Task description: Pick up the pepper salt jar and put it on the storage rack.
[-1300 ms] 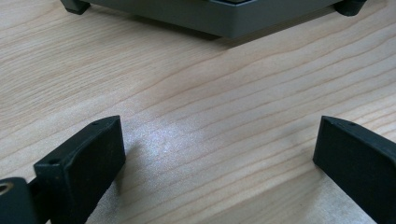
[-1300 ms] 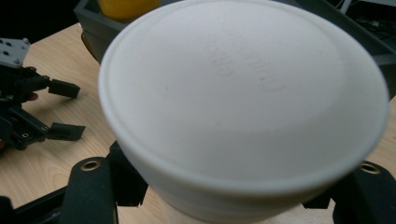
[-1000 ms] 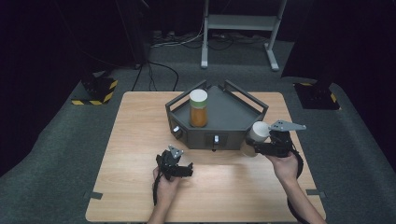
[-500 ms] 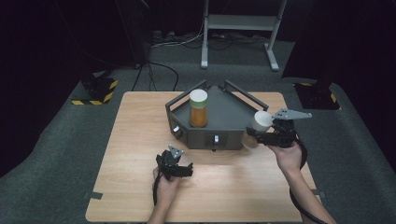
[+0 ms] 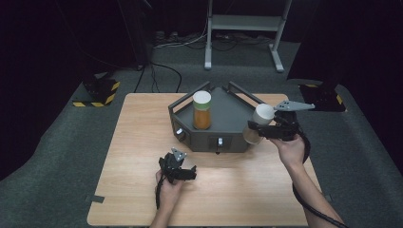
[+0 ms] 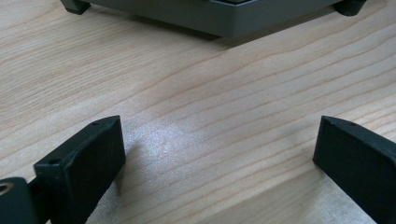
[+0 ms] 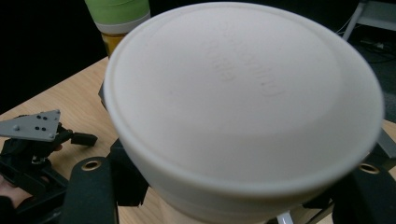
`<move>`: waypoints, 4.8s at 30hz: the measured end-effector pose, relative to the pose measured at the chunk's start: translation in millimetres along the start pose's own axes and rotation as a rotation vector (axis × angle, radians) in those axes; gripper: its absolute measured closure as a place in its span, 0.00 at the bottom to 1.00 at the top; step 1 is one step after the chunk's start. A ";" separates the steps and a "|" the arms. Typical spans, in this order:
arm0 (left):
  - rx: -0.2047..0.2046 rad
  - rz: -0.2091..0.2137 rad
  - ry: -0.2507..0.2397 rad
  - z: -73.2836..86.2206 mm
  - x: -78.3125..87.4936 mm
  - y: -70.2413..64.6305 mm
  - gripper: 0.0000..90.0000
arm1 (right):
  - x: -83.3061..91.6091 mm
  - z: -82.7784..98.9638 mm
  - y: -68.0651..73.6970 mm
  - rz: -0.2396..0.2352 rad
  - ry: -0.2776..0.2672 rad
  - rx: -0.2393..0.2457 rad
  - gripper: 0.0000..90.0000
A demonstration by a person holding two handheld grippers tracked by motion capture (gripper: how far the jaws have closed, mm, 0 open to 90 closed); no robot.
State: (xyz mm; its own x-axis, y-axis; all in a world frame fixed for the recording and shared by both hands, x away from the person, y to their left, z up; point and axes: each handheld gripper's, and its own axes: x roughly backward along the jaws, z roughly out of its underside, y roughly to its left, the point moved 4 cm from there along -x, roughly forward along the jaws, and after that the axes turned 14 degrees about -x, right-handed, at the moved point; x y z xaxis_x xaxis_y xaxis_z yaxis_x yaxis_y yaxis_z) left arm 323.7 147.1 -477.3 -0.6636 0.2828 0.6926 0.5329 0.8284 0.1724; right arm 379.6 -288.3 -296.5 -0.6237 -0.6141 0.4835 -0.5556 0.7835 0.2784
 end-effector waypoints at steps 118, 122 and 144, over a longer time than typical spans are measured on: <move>-0.001 0.001 -0.001 0.1 0.1 0.2 0.03 | -75.6 -30.8 9.7 0.083 0.036 -0.024 0.07; -0.001 0.001 -0.001 0.1 0.1 0.1 0.03 | -65.3 -21.2 6.0 0.072 0.015 -0.028 0.06; -0.001 0.001 0.000 0.0 0.1 0.1 0.03 | -35.1 15.1 -10.3 0.063 0.007 -0.032 0.07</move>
State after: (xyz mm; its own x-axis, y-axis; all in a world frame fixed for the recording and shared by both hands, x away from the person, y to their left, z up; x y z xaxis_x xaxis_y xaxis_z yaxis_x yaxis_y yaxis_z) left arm 323.7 147.2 -477.2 -0.6633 0.2835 0.6926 0.5338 0.8278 0.1724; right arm 398.9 -276.2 -328.9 -0.6530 -0.5633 0.5062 -0.4974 0.8230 0.2742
